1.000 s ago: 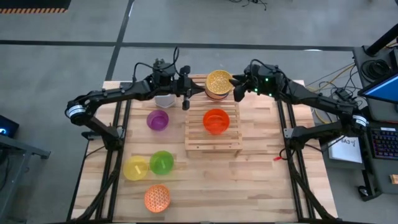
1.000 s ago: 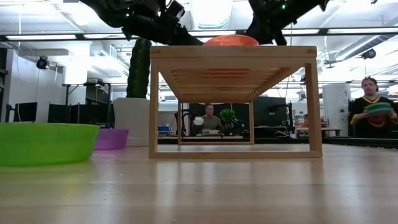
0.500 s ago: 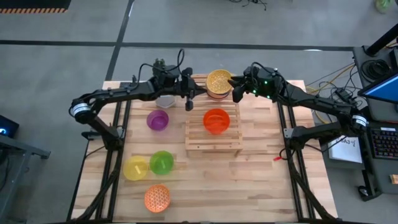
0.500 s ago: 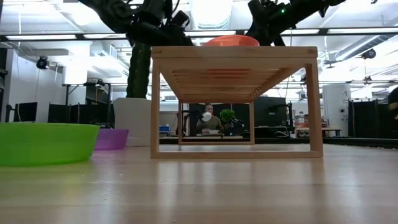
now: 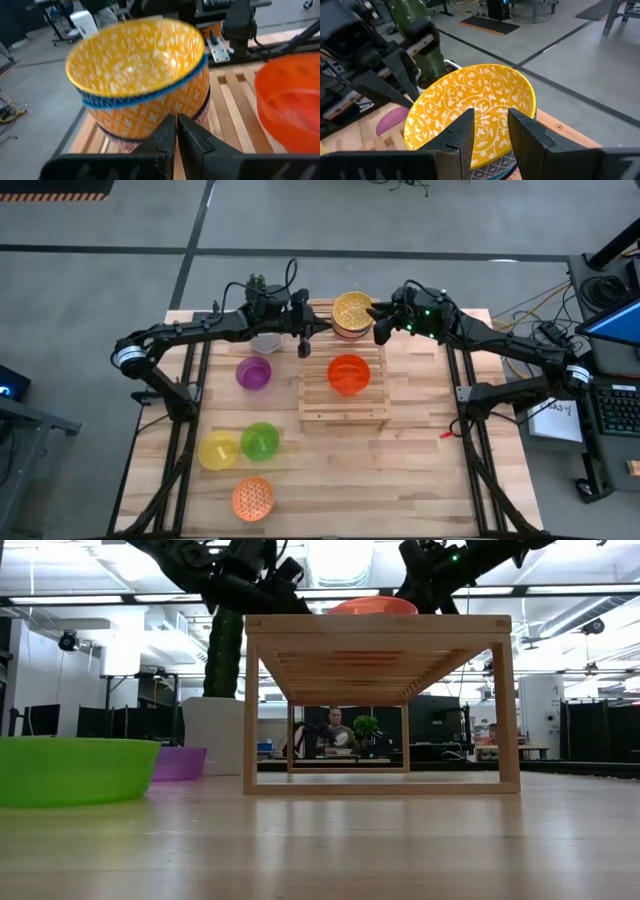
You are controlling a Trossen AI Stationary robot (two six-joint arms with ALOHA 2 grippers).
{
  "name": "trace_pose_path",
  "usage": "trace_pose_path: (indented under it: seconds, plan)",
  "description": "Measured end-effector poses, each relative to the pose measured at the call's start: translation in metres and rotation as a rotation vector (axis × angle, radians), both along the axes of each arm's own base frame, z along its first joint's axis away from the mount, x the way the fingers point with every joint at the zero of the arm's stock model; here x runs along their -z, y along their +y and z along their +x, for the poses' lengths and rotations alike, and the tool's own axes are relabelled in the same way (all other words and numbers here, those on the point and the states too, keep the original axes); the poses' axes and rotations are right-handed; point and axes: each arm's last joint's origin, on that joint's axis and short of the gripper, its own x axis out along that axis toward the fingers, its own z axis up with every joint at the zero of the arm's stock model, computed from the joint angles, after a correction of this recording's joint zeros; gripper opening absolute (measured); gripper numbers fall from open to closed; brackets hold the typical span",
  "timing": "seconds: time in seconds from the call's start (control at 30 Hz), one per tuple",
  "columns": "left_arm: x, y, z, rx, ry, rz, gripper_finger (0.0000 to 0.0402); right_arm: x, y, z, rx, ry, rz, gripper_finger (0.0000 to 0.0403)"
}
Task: Place and stack bowls onto a shelf
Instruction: Adjust the stacked bowls on the shelf
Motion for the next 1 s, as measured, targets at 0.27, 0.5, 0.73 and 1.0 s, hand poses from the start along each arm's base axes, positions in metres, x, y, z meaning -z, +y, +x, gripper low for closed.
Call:
trace_pose_path:
  seconds: [0.27, 0.5, 0.73, 1.0]
  plan:
    - [-0.005, 0.000, 0.000, 0.003, -0.034, 0.020, 0.0000, 0.002, 0.000, 0.000, 0.000, 0.011, 0.005, 0.0102]
    - [0.005, 0.003, 0.006, 0.005, -0.020, 0.006, 0.0000, 0.004, 0.000, 0.000, 0.002, 0.014, 0.009, 0.0102]
    - [0.006, 0.002, 0.005, -0.002, -0.010, -0.011, 0.0000, 0.005, 0.000, 0.000, 0.004, 0.013, 0.017, 0.0102]
    - [0.004, 0.002, 0.004, -0.005, -0.013, -0.018, 0.0000, 0.006, 0.000, 0.000, 0.009, 0.010, 0.027, 0.0102]
